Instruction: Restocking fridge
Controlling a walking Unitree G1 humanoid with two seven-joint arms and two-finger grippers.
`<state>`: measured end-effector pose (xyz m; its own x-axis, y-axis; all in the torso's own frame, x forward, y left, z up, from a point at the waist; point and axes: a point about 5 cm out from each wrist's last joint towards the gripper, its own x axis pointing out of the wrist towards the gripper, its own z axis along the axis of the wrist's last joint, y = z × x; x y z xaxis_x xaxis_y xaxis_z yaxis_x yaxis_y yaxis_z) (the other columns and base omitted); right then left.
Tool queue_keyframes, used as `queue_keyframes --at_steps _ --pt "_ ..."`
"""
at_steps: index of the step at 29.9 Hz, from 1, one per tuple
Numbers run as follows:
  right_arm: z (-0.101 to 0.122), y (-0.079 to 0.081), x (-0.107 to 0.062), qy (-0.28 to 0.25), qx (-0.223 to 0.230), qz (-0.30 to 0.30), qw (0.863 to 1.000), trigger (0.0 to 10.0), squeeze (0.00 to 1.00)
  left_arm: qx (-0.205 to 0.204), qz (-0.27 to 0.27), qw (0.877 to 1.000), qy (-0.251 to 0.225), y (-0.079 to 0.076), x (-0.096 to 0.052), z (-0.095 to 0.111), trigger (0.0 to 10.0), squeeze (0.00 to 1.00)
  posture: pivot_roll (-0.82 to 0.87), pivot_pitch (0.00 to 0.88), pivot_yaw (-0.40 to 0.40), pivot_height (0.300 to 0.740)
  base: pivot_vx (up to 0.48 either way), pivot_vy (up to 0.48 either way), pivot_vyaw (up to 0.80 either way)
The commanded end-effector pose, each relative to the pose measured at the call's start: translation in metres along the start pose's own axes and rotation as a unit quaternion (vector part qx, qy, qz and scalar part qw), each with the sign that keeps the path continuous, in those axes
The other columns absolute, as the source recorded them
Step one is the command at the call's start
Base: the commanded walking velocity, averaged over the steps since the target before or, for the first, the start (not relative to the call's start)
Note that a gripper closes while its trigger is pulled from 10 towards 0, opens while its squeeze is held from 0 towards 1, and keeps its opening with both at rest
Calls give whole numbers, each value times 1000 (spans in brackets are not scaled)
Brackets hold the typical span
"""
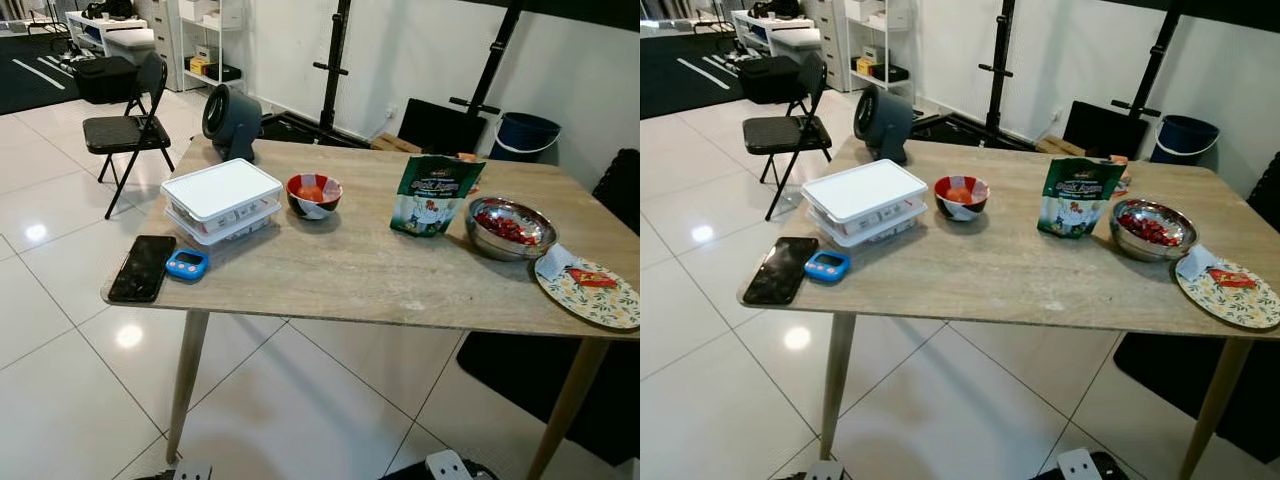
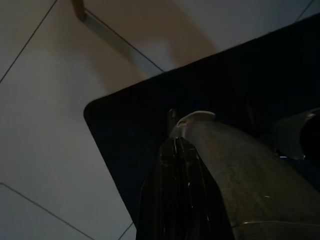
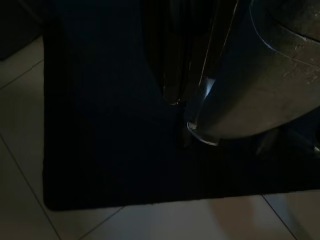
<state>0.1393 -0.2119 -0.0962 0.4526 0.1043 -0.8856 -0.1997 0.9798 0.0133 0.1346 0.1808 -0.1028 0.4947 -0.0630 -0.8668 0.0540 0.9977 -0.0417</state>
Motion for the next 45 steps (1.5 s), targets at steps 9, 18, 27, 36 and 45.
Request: queue_keyframes --at_steps 9,18,27,36,45 --pt "-1 3 0 2 -19 7 1000 10000 0 38 -29 999 -10 -9 4 13 10000 0 -6 0 -70 740 0 0 0" --pt "3 2 1 3 -16 1 1000 10000 0 20 -12 1000 1 -7 3 7 10000 0 20 0 -87 740 0 0 0" --pt "18 12 6 -6 -55 20 998 10000 0 -46 13 999 -5 -2 1 3 10000 0 32 0 -103 740 0 0 0" --pt "8 11 4 19 -101 30 994 10000 0 -83 44 995 -22 5 -1 2 10000 0 56 0 -119 740 0 0 0" --pt "3 -4 0 9 -26 -9 1000 10000 0 -43 23 999 -5 -2 -2 -10 10000 0 18 0 -87 740 0 0 0"
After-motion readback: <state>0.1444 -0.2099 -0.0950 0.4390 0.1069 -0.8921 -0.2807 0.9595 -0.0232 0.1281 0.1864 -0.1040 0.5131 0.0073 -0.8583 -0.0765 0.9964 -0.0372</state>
